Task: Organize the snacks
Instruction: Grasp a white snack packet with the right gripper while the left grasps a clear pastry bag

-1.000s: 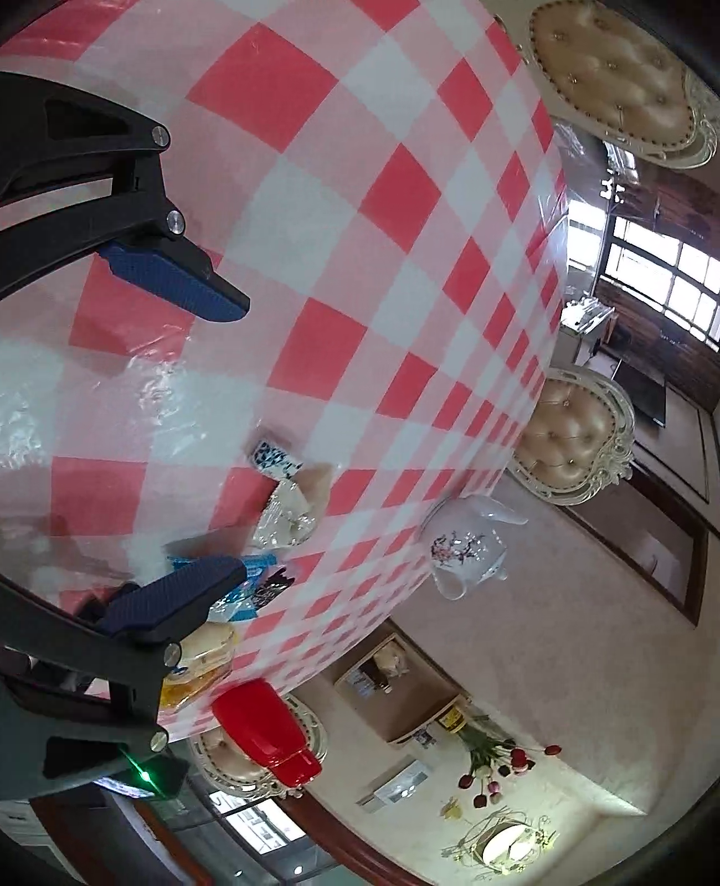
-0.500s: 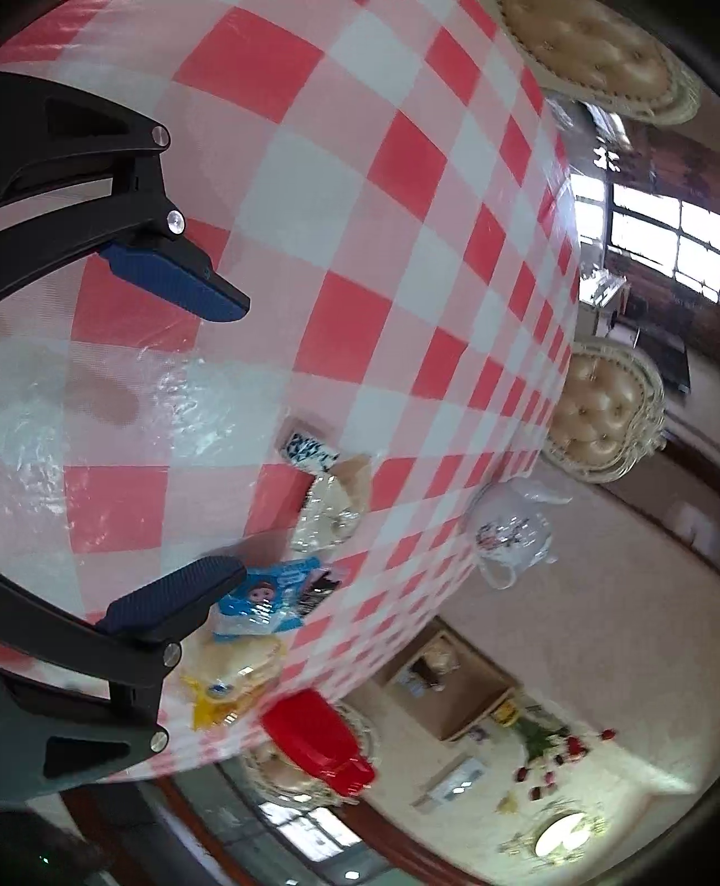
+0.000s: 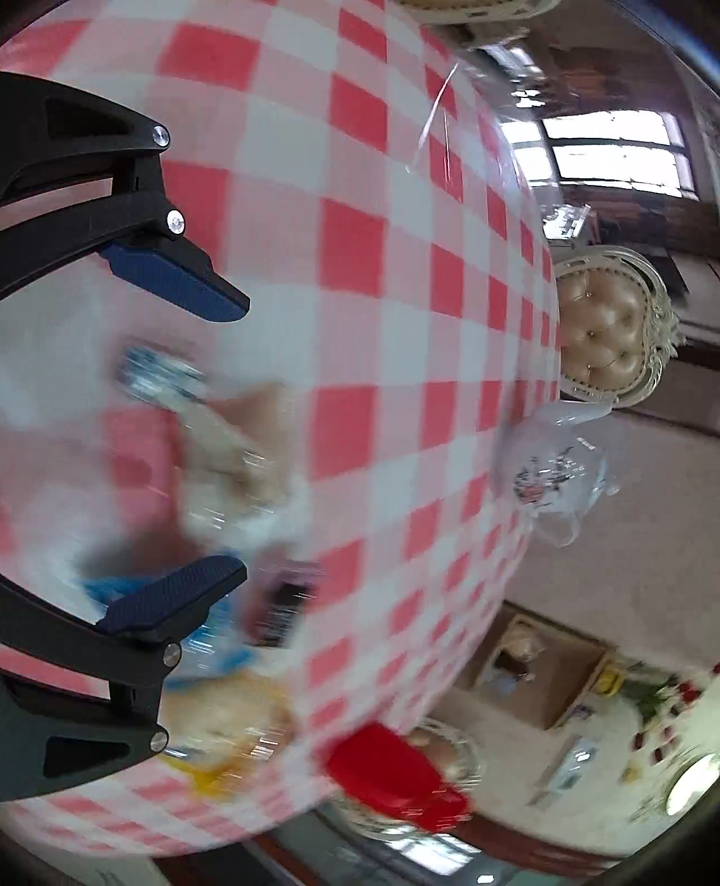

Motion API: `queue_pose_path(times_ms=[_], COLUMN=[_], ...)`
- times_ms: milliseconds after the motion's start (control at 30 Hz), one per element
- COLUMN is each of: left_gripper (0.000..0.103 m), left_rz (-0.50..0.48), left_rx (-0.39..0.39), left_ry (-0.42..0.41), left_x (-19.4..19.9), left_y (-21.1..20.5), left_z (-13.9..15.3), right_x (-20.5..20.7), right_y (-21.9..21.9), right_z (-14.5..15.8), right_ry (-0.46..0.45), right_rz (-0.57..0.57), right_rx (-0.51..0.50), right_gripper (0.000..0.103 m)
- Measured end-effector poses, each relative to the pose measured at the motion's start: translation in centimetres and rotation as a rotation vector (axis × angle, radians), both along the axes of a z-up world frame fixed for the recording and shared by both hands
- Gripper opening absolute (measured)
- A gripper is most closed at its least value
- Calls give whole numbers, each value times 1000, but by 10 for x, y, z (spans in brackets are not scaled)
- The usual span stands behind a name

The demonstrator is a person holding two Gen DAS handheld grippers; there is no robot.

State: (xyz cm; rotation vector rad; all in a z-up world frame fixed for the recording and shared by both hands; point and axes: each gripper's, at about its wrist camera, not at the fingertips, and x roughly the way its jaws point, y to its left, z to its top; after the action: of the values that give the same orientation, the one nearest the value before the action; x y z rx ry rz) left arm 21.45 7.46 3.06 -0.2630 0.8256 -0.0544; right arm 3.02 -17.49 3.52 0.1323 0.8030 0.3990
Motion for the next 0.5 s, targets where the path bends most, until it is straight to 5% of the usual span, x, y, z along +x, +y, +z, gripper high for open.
queue_pose_path(times_ms=[200, 267, 367, 433, 500], left_gripper=[84, 58, 56, 32, 28], left_rz=[-39, -53, -87, -107, -130], left_rx=[117, 150, 75, 110, 105], left_ry=[135, 104, 61, 20, -2], left_x=[29, 23, 11, 2, -7], left_y=[-24, -26, -22, -28, -33], left_z=[-23, -21, -14, -7, -1], right_x=[2, 2, 0, -1, -2], right_y=[0, 0, 0, -1, -2], right_z=[-3, -2, -1, 0, 0], right_ry=[6, 3, -4, -7, -9], right_rz=[-2, -2, -4, -9, -14], right_rx=[-10, -7, -9, -11, -8], right_gripper=[23, 23, 23, 23, 23])
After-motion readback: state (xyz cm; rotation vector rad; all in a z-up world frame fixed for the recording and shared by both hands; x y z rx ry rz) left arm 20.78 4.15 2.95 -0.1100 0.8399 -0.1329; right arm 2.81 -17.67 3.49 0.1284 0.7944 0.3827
